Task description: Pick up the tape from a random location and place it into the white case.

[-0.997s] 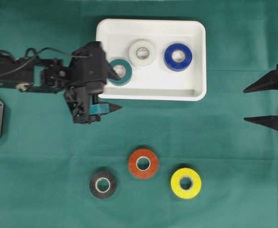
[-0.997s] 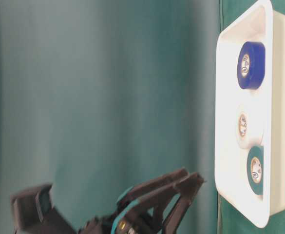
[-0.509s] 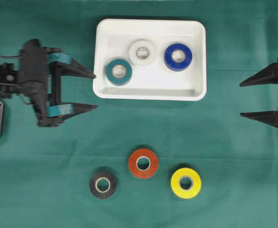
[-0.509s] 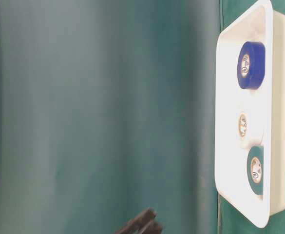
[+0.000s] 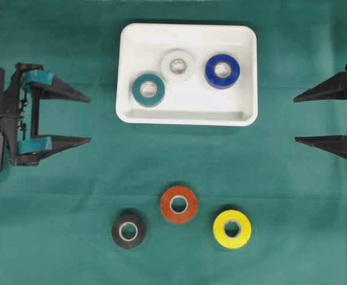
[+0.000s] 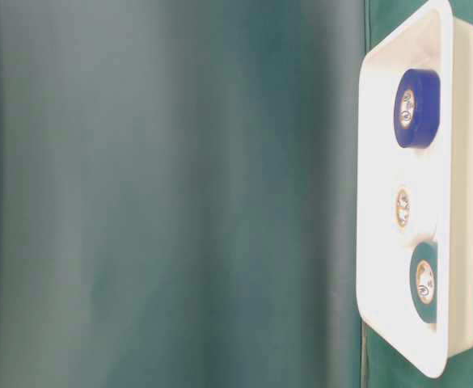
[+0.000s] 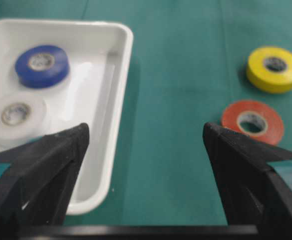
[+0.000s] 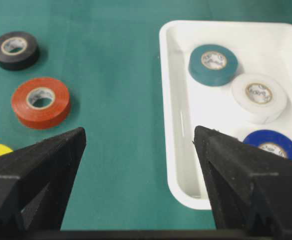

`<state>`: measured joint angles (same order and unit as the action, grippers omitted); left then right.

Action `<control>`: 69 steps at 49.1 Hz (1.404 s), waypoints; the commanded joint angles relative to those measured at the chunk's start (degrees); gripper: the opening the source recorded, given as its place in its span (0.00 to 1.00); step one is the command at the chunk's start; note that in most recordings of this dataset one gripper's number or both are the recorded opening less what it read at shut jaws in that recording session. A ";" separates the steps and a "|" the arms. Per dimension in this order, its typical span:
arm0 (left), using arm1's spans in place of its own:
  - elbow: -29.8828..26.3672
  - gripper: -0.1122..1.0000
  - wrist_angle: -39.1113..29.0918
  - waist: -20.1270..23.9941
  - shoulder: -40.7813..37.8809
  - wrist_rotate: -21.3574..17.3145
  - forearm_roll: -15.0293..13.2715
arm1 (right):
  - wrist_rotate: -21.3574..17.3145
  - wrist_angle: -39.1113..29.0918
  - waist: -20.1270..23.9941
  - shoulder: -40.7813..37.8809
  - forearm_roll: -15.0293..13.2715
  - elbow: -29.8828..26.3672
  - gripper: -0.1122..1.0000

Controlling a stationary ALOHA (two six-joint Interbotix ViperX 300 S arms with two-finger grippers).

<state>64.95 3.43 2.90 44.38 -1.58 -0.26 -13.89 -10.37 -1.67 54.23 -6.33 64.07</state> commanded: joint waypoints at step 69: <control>5.27 0.93 0.53 -1.05 7.47 -0.44 0.09 | 0.26 -1.05 0.09 1.05 -1.76 3.25 0.84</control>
